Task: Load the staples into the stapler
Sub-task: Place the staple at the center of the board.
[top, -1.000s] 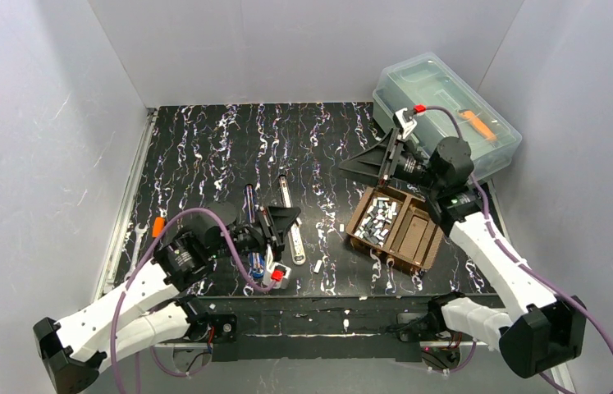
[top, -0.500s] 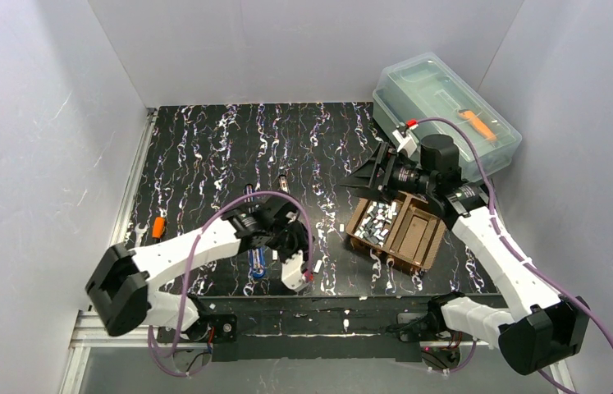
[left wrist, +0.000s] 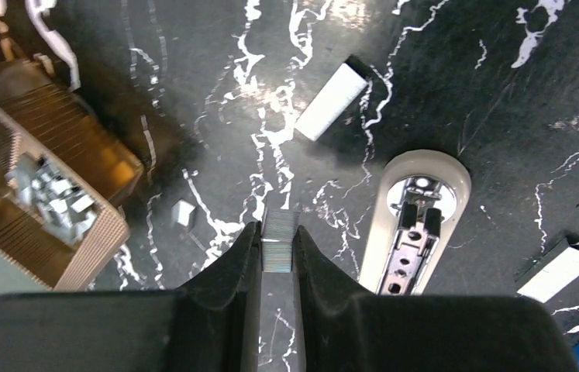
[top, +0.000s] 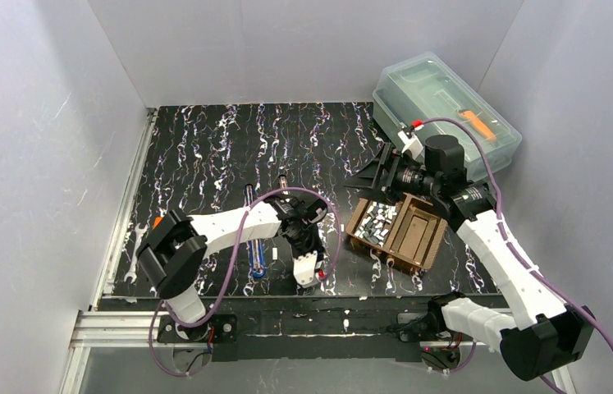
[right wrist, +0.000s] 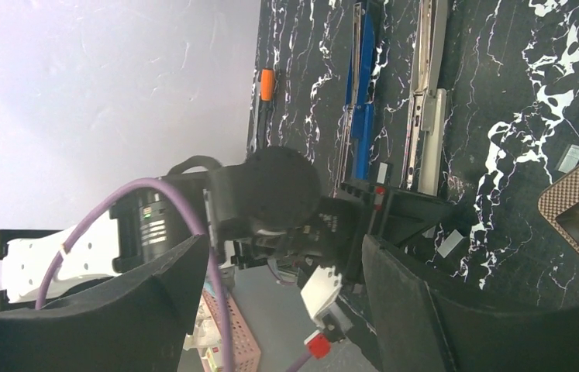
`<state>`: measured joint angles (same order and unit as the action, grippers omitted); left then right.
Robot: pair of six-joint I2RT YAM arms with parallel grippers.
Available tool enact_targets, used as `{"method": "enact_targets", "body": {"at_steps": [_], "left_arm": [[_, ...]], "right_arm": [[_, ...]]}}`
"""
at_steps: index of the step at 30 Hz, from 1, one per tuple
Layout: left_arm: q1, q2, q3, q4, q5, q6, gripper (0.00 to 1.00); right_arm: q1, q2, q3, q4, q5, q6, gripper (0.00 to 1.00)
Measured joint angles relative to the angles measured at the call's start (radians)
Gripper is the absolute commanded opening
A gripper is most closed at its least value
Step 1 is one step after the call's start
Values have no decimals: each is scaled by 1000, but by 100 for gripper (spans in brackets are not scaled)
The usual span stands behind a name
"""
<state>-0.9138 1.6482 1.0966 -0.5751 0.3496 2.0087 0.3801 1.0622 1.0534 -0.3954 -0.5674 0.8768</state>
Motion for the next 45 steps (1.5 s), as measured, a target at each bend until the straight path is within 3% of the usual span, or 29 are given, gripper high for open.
{"method": "enact_targets", "body": {"at_steps": [12, 28, 35, 45], "left_arm": [[-9, 213, 186, -115, -67, 41, 0], [-24, 293, 255, -197, -157, 71, 0], [-34, 294, 255, -197, -182, 71, 25], [-40, 289, 245, -171, -183, 69, 36]], "right_arm": [[-1, -47, 19, -42, 15, -27, 81], [-7, -56, 19, -60, 11, -43, 82], [-8, -58, 19, -60, 10, -43, 83], [-14, -76, 11, -56, 3, -41, 83]]}}
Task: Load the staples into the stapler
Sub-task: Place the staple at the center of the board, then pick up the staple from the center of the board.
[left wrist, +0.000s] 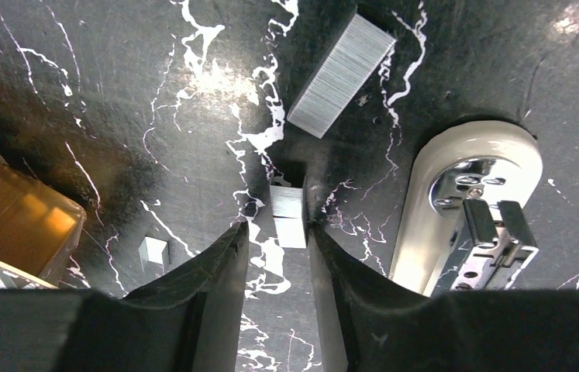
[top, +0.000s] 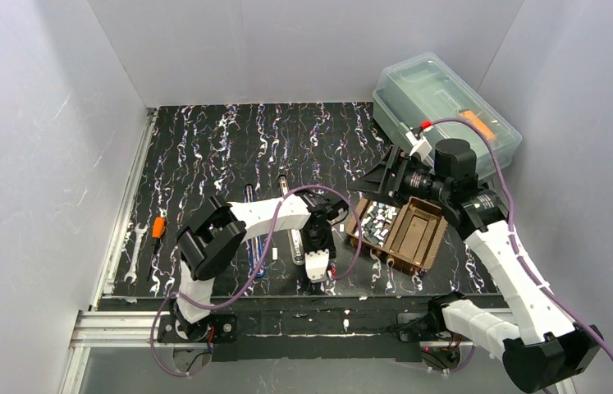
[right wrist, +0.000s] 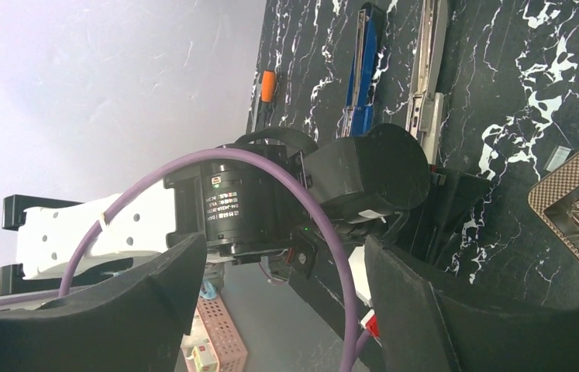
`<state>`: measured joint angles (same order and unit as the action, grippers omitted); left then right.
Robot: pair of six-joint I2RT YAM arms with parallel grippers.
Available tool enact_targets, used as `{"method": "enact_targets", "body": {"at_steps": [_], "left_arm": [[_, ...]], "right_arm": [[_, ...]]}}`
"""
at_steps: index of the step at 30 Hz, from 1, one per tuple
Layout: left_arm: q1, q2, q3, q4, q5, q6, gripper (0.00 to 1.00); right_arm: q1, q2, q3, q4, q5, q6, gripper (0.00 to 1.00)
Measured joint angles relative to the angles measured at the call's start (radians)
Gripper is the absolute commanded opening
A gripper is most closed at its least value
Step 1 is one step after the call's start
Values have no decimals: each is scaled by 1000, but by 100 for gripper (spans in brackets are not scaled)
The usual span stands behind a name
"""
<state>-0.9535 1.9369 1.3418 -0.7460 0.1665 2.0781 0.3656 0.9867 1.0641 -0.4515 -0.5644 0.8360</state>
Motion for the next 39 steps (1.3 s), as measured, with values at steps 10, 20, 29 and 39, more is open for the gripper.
{"method": "enact_targets", "body": {"at_steps": [10, 20, 29, 39], "left_arm": [[-2, -91, -90, 43, -5, -81, 40], [24, -558, -177, 12, -15, -294, 51], [108, -760, -85, 13, -76, -645, 59], [109, -934, -97, -6, -101, -800, 60]], "right_arm": [[-14, -22, -1, -17, 11, 3, 85], [-14, -6, -42, -20, 83, -3, 86], [325, 251, -32, -18, 393, -23, 79], [468, 483, -22, -23, 773, -21, 74]]}}
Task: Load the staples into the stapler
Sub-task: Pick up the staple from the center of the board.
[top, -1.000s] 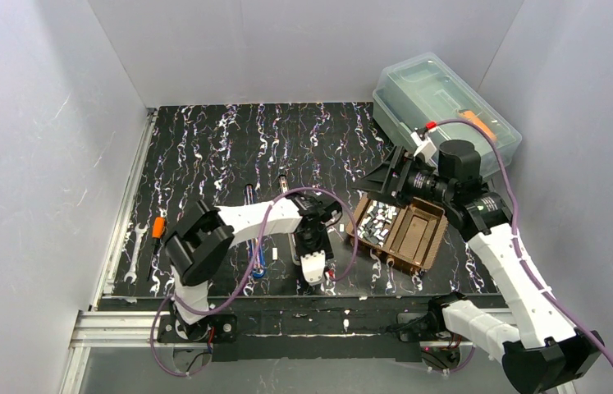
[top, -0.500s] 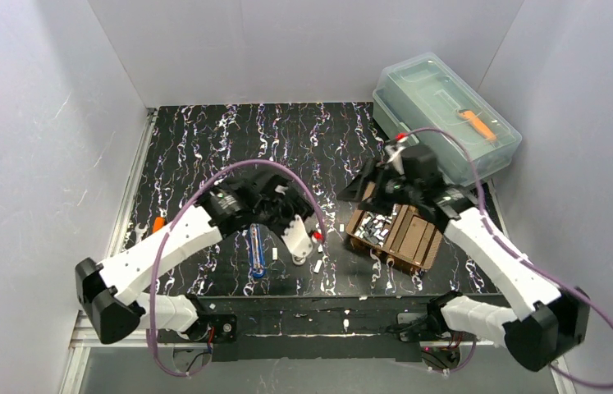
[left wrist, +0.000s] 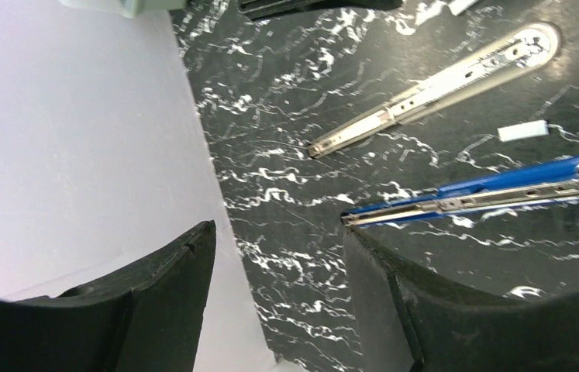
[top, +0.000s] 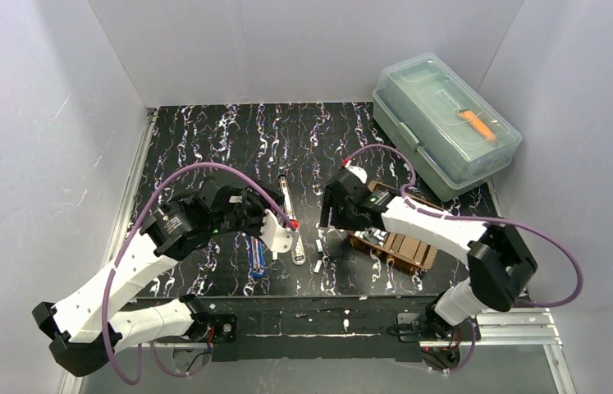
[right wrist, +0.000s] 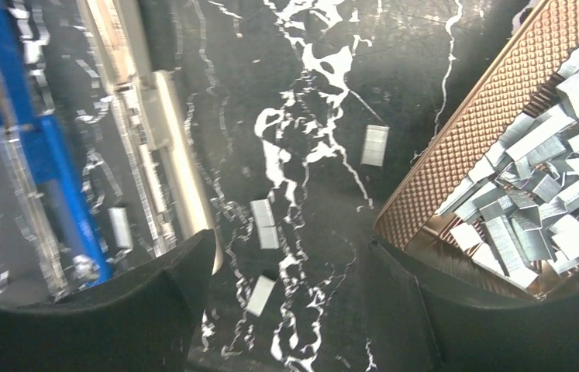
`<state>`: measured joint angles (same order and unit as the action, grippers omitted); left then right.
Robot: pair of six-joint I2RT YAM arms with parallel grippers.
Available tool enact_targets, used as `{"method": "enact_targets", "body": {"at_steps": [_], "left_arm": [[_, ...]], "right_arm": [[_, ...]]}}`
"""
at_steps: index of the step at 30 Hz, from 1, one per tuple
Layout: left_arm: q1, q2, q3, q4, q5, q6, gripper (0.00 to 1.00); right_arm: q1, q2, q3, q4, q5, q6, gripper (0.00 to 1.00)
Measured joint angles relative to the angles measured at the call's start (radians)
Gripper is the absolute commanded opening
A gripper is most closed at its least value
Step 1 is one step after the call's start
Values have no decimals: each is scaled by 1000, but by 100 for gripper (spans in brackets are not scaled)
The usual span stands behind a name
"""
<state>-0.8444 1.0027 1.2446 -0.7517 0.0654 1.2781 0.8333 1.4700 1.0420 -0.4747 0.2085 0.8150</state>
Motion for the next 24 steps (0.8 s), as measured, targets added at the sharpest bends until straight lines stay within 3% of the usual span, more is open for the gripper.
{"method": "enact_targets", "body": {"at_steps": [12, 24], "left_arm": [[0, -14, -55, -35, -10, -14, 60], [0, -30, -78, -35, -9, -5, 61]], "right_arm": [[43, 121, 2, -3, 198, 23, 71], [84, 185, 54, -4, 241, 23, 71]]}}
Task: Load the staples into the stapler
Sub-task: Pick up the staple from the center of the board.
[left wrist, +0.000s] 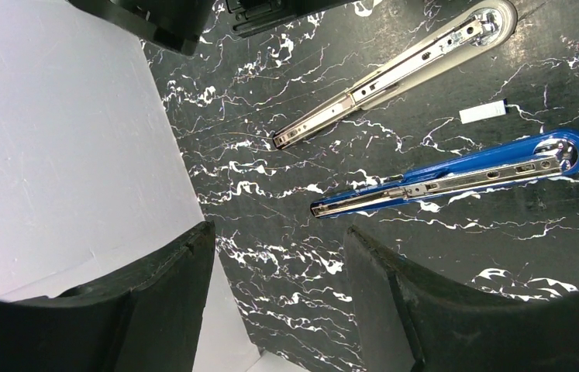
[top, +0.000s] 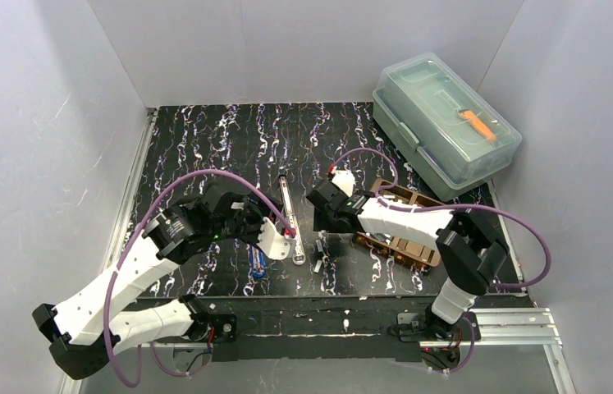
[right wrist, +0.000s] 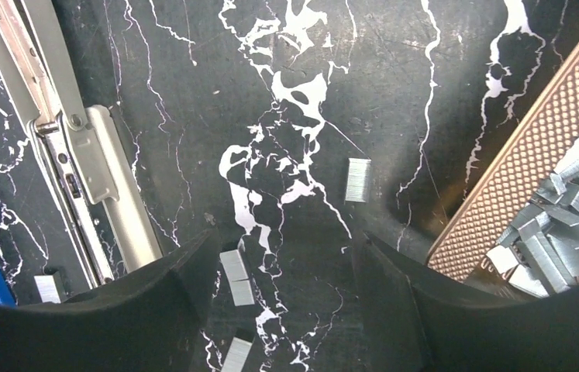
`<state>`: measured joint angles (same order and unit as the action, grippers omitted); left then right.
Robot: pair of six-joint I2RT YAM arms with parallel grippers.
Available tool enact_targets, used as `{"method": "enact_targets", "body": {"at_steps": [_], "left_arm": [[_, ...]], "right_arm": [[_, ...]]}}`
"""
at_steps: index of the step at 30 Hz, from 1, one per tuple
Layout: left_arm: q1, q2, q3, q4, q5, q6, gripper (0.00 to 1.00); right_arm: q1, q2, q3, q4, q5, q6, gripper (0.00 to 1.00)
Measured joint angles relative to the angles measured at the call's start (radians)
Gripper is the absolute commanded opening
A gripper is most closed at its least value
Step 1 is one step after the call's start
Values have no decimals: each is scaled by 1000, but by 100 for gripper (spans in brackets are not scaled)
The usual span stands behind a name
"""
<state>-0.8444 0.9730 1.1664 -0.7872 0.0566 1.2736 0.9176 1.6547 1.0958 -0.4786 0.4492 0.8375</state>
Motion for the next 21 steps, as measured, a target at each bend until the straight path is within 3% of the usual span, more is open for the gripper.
{"method": "enact_targets", "body": {"at_steps": [12, 21], "left_arm": [[0, -9, -13, 0, 6, 2, 61], [0, -9, -14, 0, 11, 2, 61]], "right_arm": [[-1, 48, -3, 9, 72, -2, 70], [-9, -33, -115, 5, 98, 13, 70]]}}
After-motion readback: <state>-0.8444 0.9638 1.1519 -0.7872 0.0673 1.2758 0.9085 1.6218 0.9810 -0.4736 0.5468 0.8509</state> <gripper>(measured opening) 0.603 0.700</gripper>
